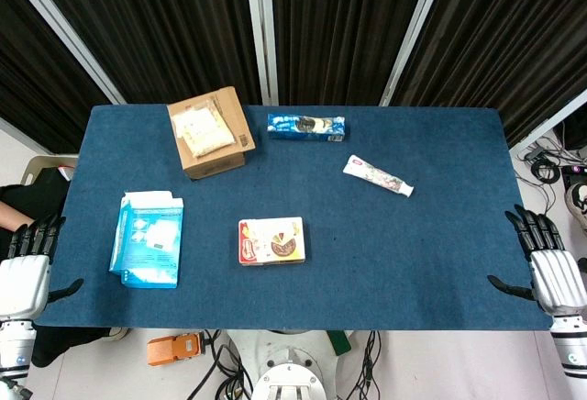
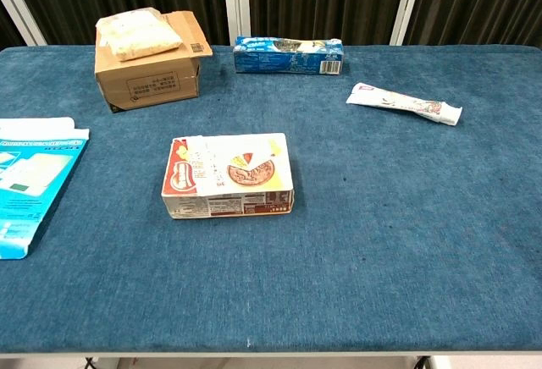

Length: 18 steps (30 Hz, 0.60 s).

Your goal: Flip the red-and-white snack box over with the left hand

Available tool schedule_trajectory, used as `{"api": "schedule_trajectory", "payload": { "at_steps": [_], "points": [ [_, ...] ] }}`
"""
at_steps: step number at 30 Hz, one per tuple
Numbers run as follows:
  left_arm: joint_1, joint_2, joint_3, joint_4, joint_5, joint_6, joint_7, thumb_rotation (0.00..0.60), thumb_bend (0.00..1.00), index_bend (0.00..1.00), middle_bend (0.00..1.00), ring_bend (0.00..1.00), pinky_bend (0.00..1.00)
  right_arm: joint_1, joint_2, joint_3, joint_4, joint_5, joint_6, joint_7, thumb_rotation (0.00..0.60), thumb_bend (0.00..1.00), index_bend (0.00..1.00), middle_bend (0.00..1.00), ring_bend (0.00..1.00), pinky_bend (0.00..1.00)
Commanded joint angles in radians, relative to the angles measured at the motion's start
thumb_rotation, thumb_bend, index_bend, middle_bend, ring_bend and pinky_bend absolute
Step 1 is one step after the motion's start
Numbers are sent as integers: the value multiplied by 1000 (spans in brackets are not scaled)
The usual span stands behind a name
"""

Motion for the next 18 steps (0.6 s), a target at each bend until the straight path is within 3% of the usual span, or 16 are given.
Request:
{"api": "schedule_trajectory", "payload": {
  "at_steps": [1,6,11,18],
  "points": [
    [0,0,-1,1,-4,-3,-3,600,0,47,21,0,0,4,0,1,-7,2,-6,-5,600,149,0,0,0,0],
    [-16,8,-7,-17,15,-10,14,600,0,47,21,0,0,5,5,5,-7,10,-8,-2,600,150,0,0,0,0],
    [-91,29,-24,-116,91,-62,59,600,0,47,22,0,0,8,15,13,-10,1,8,11,600,149,0,0,0,0],
    [-277,10,-73,-327,116,-287,241,600,0,47,22,0,0,6,19,10,-4,-5,16,19,600,149,0,0,0,0]
  ]
}}
